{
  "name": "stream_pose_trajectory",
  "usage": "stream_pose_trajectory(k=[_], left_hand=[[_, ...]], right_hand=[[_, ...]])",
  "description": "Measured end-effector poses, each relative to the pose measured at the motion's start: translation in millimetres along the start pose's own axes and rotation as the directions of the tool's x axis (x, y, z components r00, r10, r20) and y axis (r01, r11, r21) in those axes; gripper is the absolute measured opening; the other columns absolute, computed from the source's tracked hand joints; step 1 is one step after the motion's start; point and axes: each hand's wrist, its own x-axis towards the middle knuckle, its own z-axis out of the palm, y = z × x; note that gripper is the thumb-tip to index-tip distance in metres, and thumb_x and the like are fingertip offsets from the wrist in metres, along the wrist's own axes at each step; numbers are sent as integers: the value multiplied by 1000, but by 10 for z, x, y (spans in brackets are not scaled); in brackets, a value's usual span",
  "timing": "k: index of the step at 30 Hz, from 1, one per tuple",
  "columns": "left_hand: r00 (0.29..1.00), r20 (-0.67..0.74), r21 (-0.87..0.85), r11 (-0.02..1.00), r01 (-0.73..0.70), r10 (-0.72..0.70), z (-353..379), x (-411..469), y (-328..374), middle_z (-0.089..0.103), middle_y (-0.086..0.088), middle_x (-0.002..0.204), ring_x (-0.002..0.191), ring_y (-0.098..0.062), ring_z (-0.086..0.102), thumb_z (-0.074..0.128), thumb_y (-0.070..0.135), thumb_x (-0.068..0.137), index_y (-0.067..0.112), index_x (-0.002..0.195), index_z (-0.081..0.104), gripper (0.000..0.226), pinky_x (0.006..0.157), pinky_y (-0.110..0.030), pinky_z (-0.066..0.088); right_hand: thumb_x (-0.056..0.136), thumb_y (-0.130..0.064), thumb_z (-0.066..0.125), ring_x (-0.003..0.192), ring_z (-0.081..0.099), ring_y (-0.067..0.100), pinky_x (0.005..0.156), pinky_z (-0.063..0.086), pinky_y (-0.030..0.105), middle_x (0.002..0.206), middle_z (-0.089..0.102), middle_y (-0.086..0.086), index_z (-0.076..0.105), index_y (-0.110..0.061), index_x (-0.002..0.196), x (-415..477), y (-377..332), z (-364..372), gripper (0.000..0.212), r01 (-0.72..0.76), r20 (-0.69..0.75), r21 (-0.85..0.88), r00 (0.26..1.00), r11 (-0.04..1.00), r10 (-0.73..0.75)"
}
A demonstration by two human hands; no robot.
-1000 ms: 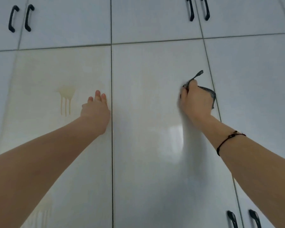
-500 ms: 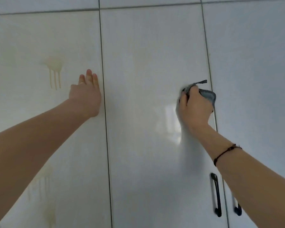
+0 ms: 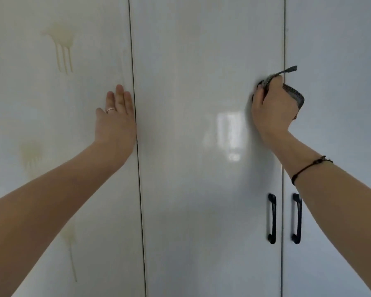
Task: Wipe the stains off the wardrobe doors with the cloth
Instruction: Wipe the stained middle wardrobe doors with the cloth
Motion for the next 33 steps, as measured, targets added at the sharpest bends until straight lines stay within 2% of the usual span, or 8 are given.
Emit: stream_pose_trajectory(k=[9,11,14,19,22,25,28,33], left_hand=[[1000,12,-190,982,-14,16,166,-65,-61,-18,-24,162,152,-41,1,45,7,89,-4,153,-15,89,101,-48,48],[998,49,-246,969,-18,31,123,-99,-101,-23,-19,162,153,-37,-4,53,7,87,-1,154,-18,98,104,-50,45],[991,119,-320,947,-25,67,-11,-150,-175,-26,-12,162,153,-30,-10,55,3,85,5,155,-18,102,110,-51,41],[968,207,-333,941,-66,141,-170,-162,-311,-23,-12,164,154,-30,-5,54,2,86,6,156,-15,98,116,-52,33],[962,232,-317,946,-63,142,-220,-169,-286,-24,-13,163,154,-31,-5,52,2,86,6,156,-16,98,117,-52,32],[967,209,-309,948,-73,143,-208,-161,-257,-24,-15,163,153,-33,-4,51,4,87,4,156,-16,96,117,-50,32],[979,156,-328,942,-76,133,-169,-173,-231,-23,-15,163,153,-33,-5,51,4,86,3,156,-15,96,116,-47,34],[988,78,-339,935,-101,135,-66,-207,-225,-25,-11,163,153,-30,-8,53,1,82,6,156,-15,101,105,-42,47]], right_hand=[[99,-21,58,46,47,15,49,40,34,55,49,-6,43,-18,75,-2635,96,-213,29,-207,531,302,847,931,17],[100,-23,59,56,51,20,57,42,32,61,55,-7,49,-16,78,-2711,38,-374,26,-626,778,389,616,675,123],[94,-19,65,82,65,25,77,55,37,86,69,3,72,-14,97,-2561,-23,-612,10,-978,979,200,196,-66,61],[93,-23,60,73,67,19,77,56,34,79,67,2,73,-17,72,-2301,-24,-860,25,-894,991,127,135,-429,12],[97,-24,59,74,66,17,79,56,34,80,66,0,72,-18,75,-2032,-76,-935,26,-903,982,183,186,-388,32],[99,-23,61,80,67,13,90,55,36,83,70,-6,72,-22,81,-1539,-23,-914,21,-845,869,480,421,-237,259],[98,-29,55,70,57,0,78,51,27,76,59,-14,56,-24,79,-1019,41,-802,19,-648,444,688,732,327,517],[101,-34,42,72,57,27,69,40,38,79,61,0,53,-6,99,-1017,-235,-118,30,-422,85,347,904,838,420]])
